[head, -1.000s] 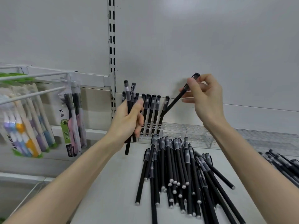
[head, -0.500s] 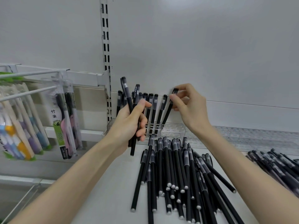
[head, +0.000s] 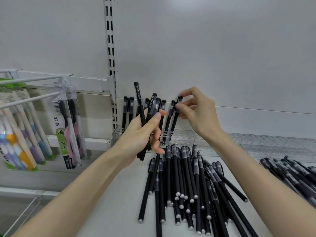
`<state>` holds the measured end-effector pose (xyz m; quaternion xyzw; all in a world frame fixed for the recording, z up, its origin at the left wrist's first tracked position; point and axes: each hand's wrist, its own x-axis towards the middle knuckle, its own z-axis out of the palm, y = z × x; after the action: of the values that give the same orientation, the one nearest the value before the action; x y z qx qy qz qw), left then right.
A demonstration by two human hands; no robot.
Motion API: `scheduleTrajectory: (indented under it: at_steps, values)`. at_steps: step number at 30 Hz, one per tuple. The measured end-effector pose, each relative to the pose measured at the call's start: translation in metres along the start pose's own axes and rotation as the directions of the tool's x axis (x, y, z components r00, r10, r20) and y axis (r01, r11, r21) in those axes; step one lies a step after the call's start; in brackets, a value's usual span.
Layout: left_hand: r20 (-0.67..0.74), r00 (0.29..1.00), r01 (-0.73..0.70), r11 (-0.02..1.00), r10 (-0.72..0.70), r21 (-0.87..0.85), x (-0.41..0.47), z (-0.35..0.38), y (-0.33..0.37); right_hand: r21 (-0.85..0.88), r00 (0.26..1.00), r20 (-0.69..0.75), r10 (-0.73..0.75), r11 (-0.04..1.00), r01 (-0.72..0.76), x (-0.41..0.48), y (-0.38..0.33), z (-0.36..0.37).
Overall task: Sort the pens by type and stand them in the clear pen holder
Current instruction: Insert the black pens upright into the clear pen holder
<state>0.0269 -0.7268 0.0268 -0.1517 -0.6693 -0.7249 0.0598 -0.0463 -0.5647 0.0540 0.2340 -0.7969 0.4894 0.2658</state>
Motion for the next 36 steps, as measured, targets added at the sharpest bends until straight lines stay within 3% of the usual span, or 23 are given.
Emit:
scheduleTrajectory:
  at_steps: [14,23,31,36]
  values:
    - [0.074,0.995,0.061,0.998,-0.06,-0.012,-0.001,-0.002,-0.005,0.037,1.0,-0.01,0.024,0.999,-0.023,0.004,-0.003,-0.002]
    - [0.024,0.994,0.104,0.995,-0.104,-0.007,0.0,-0.001,-0.004,0.048,0.999,-0.012,0.047,0.998,-0.046,0.004,-0.002,-0.002]
    - [-0.036,0.998,0.059,0.998,-0.061,-0.03,0.001,0.0,-0.006,-0.087,0.996,0.086,0.004,0.996,0.003,0.004,-0.003,0.004]
    - [-0.009,1.0,0.016,0.999,-0.016,0.033,0.002,-0.001,-0.01,-0.161,0.998,0.062,-0.028,0.986,0.038,-0.004,-0.001,0.001]
